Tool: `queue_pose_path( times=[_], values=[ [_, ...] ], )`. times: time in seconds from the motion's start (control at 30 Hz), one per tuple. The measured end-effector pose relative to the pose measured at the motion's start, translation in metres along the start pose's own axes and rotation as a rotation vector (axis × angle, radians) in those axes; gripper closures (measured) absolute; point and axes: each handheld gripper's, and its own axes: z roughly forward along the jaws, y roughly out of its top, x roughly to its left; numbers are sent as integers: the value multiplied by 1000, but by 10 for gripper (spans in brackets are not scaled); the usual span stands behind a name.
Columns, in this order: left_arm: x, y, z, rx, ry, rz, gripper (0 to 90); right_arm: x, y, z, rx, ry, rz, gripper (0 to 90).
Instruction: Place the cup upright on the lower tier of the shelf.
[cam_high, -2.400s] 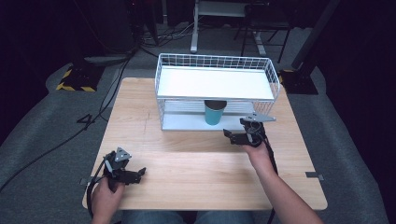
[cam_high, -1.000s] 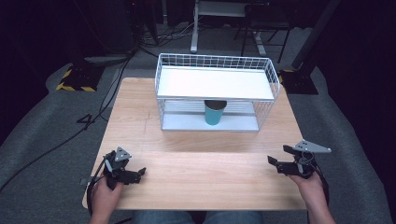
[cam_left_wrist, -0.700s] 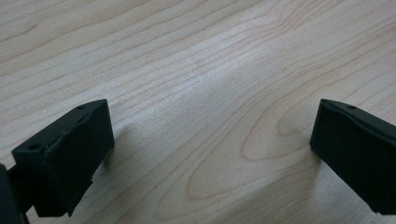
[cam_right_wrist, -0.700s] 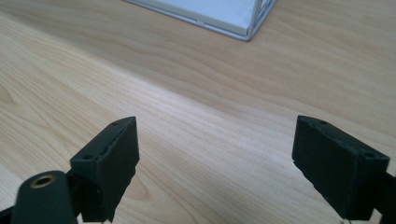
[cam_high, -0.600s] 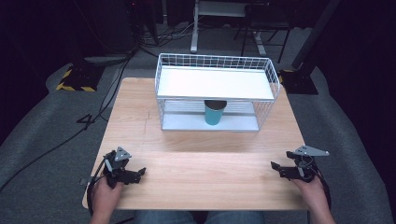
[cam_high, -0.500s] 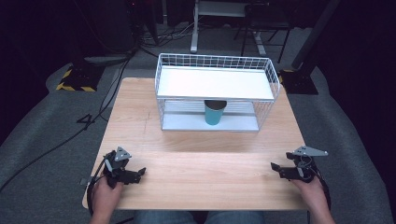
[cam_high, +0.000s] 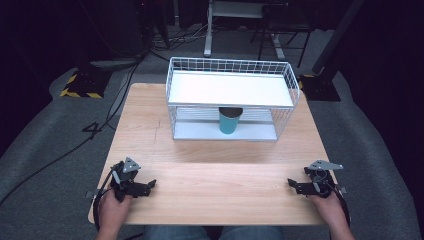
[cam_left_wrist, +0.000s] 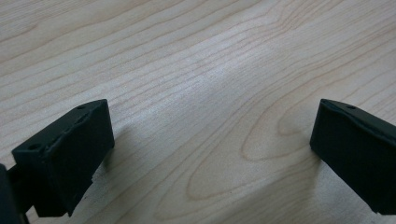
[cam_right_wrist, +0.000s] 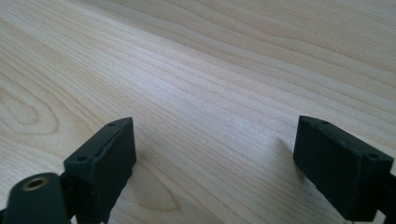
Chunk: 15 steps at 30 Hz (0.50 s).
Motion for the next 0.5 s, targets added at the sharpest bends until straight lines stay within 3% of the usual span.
queue_pose_path(
  times=[0.07, 0.1, 0.5],
  values=[
    [0, 0, 0, 0, 0, 0, 1, 0, 0, 1, -5, 0, 0, 116],
    [0, 0, 0, 0, -1, -2, 1, 2, -4, 4, -38, -2, 4, 64],
    [0, 0, 0, 1, -3, 1, 1, 2, -3, 4, -33, 5, -4, 55]
  ],
)
